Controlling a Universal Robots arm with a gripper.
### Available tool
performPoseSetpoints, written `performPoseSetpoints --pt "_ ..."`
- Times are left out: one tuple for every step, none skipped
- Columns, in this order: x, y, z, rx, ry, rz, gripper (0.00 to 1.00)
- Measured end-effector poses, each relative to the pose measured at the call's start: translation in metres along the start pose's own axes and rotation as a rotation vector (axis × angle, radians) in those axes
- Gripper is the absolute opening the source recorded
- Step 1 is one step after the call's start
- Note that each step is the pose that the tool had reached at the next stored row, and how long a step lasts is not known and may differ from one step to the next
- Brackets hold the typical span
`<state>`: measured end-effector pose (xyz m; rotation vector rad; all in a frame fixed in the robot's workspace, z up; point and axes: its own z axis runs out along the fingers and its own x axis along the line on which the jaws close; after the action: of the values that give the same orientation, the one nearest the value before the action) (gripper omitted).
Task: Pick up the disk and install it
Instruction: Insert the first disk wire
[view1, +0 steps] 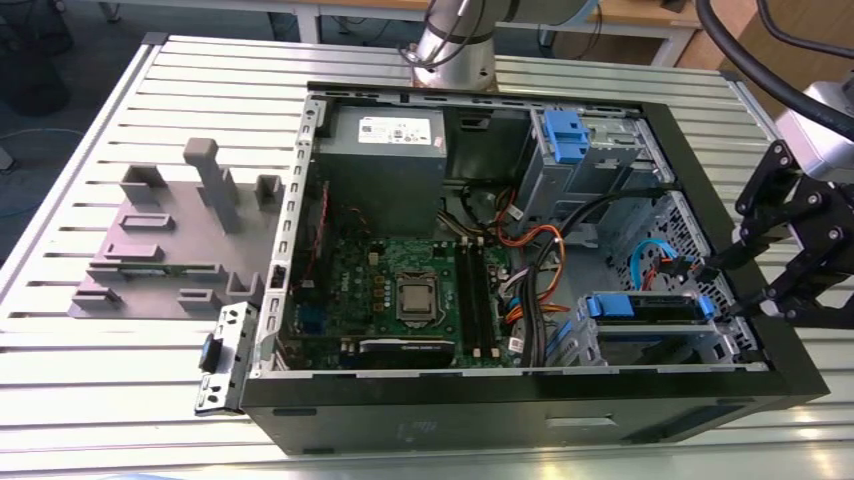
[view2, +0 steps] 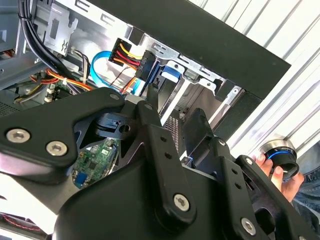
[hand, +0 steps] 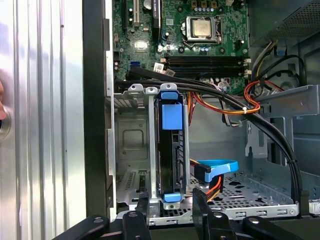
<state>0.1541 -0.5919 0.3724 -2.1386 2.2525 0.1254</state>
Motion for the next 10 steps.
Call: performPoseSetpoints --pt "0.0 -0.0002 0.0001 0.0 0.0 0.0 0.47" --pt "0.0 -0.0004 0.0002 0.0 0.0 0.0 0.47" --pt "0.0 -0.0006 0.0003 0.0 0.0 0.0 0.47" --pt "0.0 -0.0008 0.0003 0.0 0.0 0.0 0.47" --pt "0.0 -0.0009 0.0003 0.0 0.0001 0.0 0.47" --pt "0.0 -0.0011 0.0005 0.0 0.0 0.0 0.47" --pt "0.0 -0.0012 0.0005 0.0 0.0002 0.0 0.47" --pt "0.0 -0.0018 0.0008 0.0 0.0 0.0 0.47" --pt "0.0 -0.0023 0.0011 0.0 0.0001 0.0 0.47" --pt "0.0 -0.0024 0.0012 0.0 0.0 0.0 0.47"
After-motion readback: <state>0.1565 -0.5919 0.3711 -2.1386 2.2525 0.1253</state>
